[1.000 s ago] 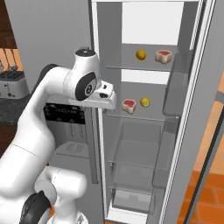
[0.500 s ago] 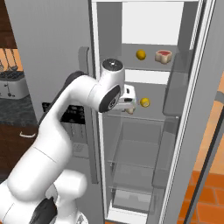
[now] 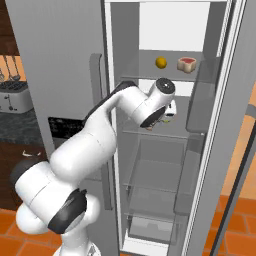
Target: Place one lemon and one steak in each tupperware on the nearby counter, to pack two identical lunches.
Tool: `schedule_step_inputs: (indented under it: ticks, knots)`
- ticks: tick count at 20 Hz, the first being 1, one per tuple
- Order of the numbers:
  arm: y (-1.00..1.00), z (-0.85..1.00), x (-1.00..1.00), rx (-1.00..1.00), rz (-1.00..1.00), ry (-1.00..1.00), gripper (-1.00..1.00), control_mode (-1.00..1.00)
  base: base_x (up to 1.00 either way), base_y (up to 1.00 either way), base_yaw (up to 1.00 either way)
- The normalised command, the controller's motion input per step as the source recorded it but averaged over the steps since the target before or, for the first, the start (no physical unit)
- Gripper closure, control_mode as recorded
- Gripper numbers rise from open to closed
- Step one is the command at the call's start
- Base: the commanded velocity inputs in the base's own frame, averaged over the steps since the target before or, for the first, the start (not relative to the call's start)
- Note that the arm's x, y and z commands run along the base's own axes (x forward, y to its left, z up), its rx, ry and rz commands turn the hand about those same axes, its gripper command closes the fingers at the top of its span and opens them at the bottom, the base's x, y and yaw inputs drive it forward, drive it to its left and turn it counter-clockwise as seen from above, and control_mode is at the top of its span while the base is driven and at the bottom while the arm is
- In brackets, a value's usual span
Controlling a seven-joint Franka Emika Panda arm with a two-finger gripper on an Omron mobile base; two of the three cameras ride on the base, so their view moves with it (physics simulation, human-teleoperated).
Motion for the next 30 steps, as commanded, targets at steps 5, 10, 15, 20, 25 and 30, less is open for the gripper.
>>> schedule_step_inputs:
  ticks: [5, 10, 15, 20, 25, 30]
  knots:
    - [0.48, -0.22, 0.91, -0.09, 0.0, 0.17, -1.0, -1.0, 0.0, 0.0, 0.0]
    - [0.13, -0.76, 0.73, -0.02, 0.0, 0.04, -1.0, -1.0, 0.0, 0.0, 0.0]
    - [-0.13, -0.4, 0.49, 0.0, 0.0, 0.0, -1.0, -1.0, 0.0, 0.0, 0.0]
    - [-0.09, -0.55, 0.55, 0.0, 0.02, -0.04, -1.0, -1.0, 0.0, 0.0, 0.0]
    - [-0.24, -0.08, 0.29, 0.05, 0.02, -0.03, -1.0, -1.0, 0.0, 0.0, 0.0]
    - [0.03, -0.03, 0.35, 0.06, 0.0, -0.08, -1.0, -1.0, 0.0, 0.0, 0.0]
